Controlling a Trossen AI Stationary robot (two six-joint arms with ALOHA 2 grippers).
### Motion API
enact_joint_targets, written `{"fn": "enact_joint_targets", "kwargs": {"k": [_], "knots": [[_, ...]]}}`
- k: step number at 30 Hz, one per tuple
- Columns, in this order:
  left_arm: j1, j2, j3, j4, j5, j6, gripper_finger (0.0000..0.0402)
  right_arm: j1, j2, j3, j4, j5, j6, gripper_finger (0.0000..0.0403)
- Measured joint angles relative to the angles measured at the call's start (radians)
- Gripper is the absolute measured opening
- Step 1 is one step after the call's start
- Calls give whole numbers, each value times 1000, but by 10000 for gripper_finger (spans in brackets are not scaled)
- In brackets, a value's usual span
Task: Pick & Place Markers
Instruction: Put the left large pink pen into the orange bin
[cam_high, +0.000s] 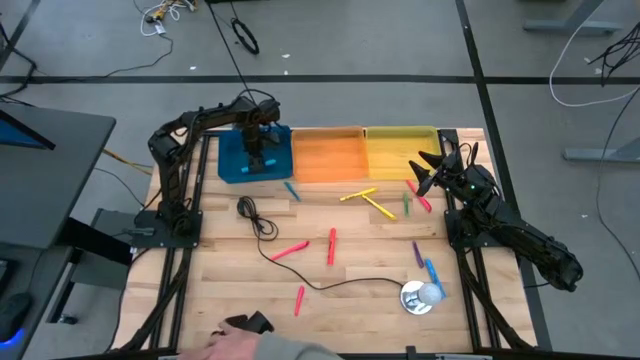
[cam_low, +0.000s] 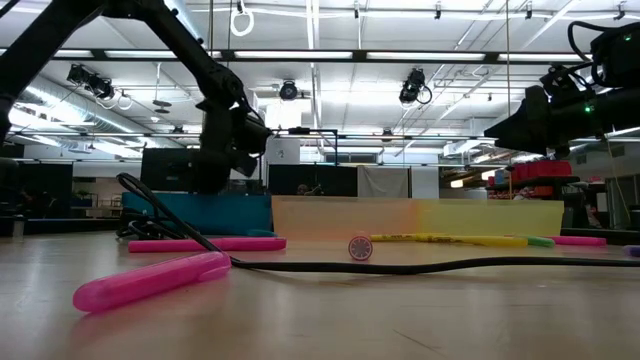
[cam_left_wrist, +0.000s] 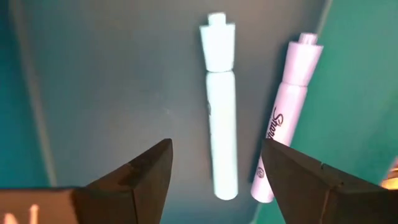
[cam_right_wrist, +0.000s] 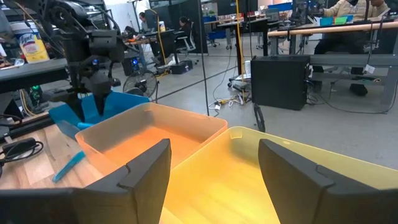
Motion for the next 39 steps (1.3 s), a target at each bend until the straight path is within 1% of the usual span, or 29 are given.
{"fn": "enact_joint_targets", "kwargs": {"k": [4,11,15,18,21,23,33,36,39], "knots": [[0,-48,0,29,7,-3,250,0,0,0,0,0,0,245],[-13,-142,0,85,60,-32,250,0,0,0,0,0,0,245],[-26,-194,1,132,70,-72,250,0,0,0,0,0,0,245],[-39,-230,0,172,108,-102,250,0,0,0,0,0,0,245],[-60,-260,0,213,140,-136,250,0,0,0,0,0,0,245],[-78,-276,0,229,144,-161,250,0,0,0,0,0,0,245],[-167,-364,0,268,215,-267,250,0,0,0,0,0,0,245],[-201,-403,-29,322,219,-291,250,0,0,0,0,0,0,245],[-241,-459,-103,409,218,-323,250,0,0,0,0,0,0,245]]}}
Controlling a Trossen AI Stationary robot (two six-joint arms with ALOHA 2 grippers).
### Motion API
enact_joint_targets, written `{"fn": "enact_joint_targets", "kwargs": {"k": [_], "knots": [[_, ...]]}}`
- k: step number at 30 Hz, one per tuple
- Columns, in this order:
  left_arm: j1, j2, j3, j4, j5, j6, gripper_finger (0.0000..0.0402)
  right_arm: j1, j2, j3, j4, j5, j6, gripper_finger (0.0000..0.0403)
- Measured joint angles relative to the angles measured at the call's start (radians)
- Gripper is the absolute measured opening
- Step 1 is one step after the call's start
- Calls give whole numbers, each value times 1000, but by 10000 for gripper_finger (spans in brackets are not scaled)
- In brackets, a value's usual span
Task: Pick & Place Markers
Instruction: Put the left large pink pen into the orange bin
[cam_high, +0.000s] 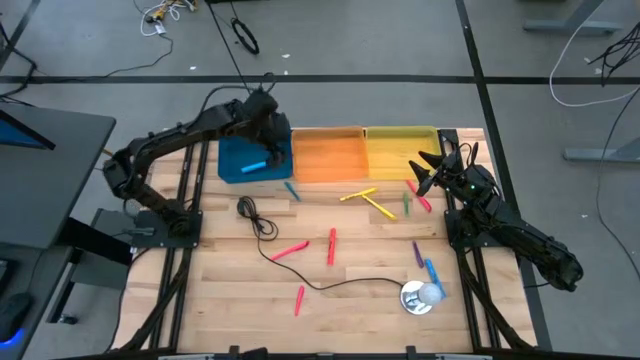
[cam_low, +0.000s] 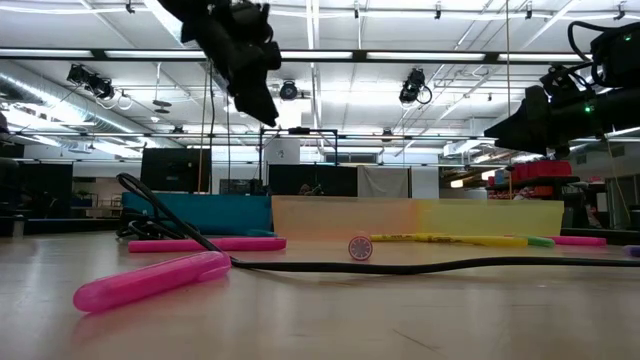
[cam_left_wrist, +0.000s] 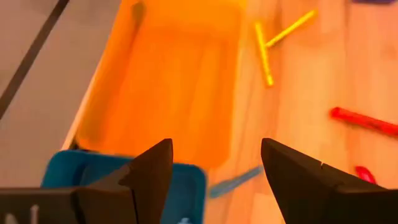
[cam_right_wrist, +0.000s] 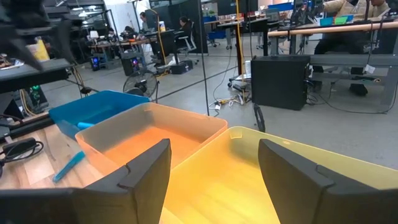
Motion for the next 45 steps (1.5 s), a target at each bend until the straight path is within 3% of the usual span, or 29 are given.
{"fn": "enact_joint_targets", "kwargs": {"k": [11,21,32,45], "knots": [[-171,-221,-304,243,-26,-176,250,0,0,0,0,0,0,245],[-340,-347,-468,456,-71,-377,250,0,0,0,0,0,0,245],[-538,-408,-561,608,-224,-513,250,0,0,0,0,0,0,245],[-743,-406,-566,610,-488,-606,250,0,0,0,0,0,0,245]]}}
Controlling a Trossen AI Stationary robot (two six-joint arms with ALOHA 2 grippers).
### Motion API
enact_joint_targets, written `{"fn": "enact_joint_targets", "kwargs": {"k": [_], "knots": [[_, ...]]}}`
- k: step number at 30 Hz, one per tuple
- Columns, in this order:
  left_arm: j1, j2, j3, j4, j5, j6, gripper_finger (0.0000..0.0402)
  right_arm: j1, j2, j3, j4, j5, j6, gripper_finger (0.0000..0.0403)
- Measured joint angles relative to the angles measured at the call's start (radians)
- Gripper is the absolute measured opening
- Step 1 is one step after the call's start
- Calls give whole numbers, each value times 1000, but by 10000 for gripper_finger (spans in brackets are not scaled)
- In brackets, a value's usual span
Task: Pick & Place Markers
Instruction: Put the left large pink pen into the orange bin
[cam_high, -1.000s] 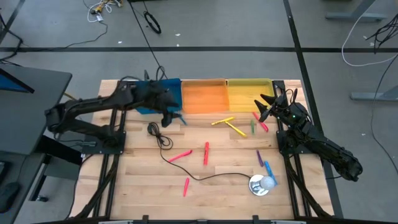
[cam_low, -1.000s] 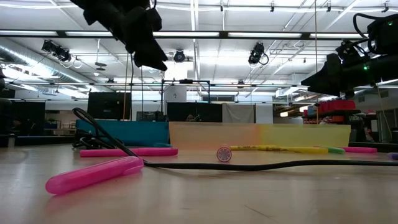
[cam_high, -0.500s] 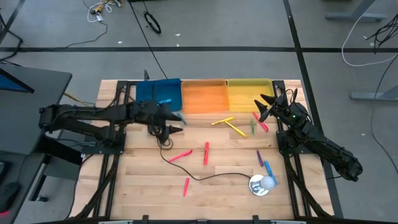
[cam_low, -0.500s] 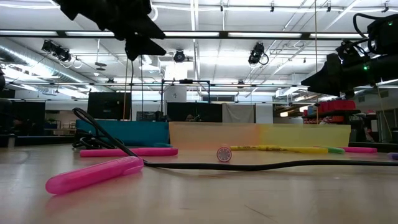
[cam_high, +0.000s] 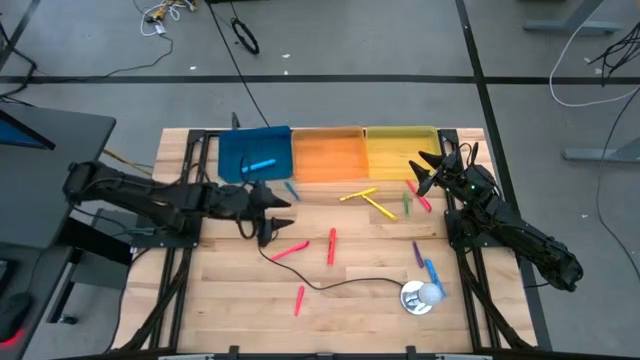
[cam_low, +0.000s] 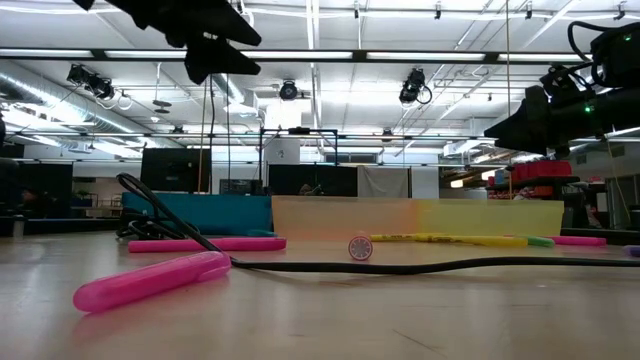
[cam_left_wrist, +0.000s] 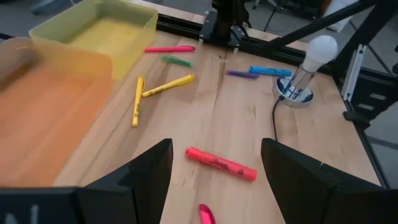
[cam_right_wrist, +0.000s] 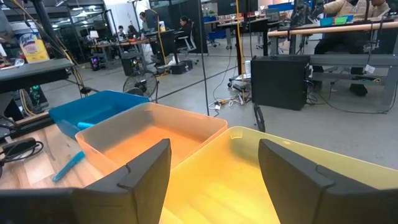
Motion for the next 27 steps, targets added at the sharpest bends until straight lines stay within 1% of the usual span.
{"fn": "enact_joint_targets", "kwargs": {"k": [4,7,10,13,16,20,25,27], "knots": [[-55,0,0,0,-99,-39,250,0,0,0,0,0,0,245],[-94,0,0,-1,-157,-41,250,0,0,0,0,0,0,245],[-124,0,0,-1,-206,-41,250,0,0,0,0,0,0,245],[-139,0,0,-1,-231,-40,250,0,0,0,0,0,0,245],[-146,0,0,-12,-230,-40,250,0,0,0,0,0,0,245],[-143,1,0,-72,-190,-64,250,0,0,0,0,0,0,245],[-124,13,3,-159,-108,-125,250,0,0,0,0,0,0,245],[-113,30,20,-225,-68,-149,249,0,0,0,0,0,0,245]]}}
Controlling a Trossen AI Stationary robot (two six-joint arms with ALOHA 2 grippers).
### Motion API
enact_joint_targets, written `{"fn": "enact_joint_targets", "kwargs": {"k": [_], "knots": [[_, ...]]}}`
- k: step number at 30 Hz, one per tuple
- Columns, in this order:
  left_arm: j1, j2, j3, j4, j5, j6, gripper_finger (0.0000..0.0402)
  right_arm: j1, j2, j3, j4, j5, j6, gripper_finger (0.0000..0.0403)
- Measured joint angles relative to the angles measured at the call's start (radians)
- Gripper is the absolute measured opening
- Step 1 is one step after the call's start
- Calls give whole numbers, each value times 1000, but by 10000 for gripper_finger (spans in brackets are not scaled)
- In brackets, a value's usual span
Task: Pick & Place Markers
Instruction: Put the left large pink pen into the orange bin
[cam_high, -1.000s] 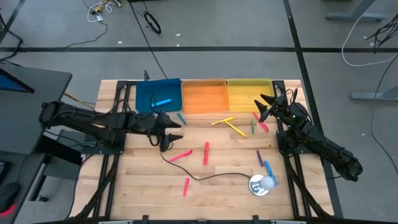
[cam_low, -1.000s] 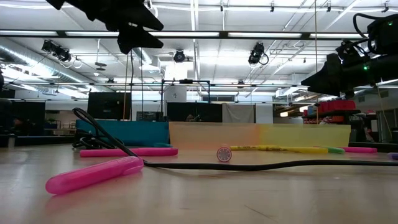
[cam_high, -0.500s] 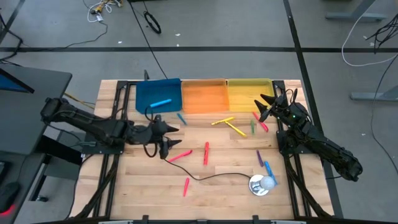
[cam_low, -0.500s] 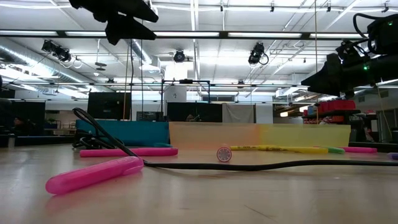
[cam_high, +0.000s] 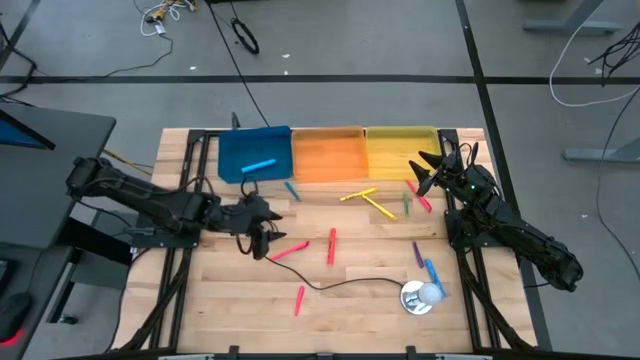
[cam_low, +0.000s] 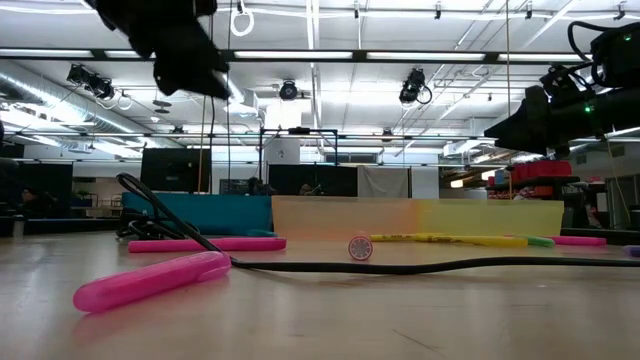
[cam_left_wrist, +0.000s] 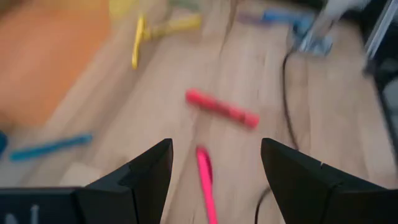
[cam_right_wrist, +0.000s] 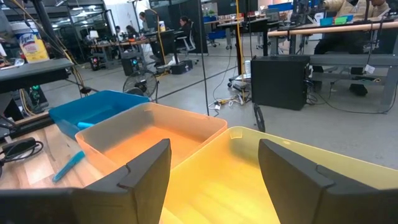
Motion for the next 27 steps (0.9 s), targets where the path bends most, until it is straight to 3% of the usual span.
{"fn": "enact_joint_targets", "kwargs": {"k": [6,18,27], "knots": [[34,73,82,-193,88,-32,249,0,0,0,0,0,0,245],[97,275,288,-398,181,-114,249,0,0,0,0,0,0,245],[128,449,472,-588,268,-148,218,0,0,0,0,0,0,245]]}}
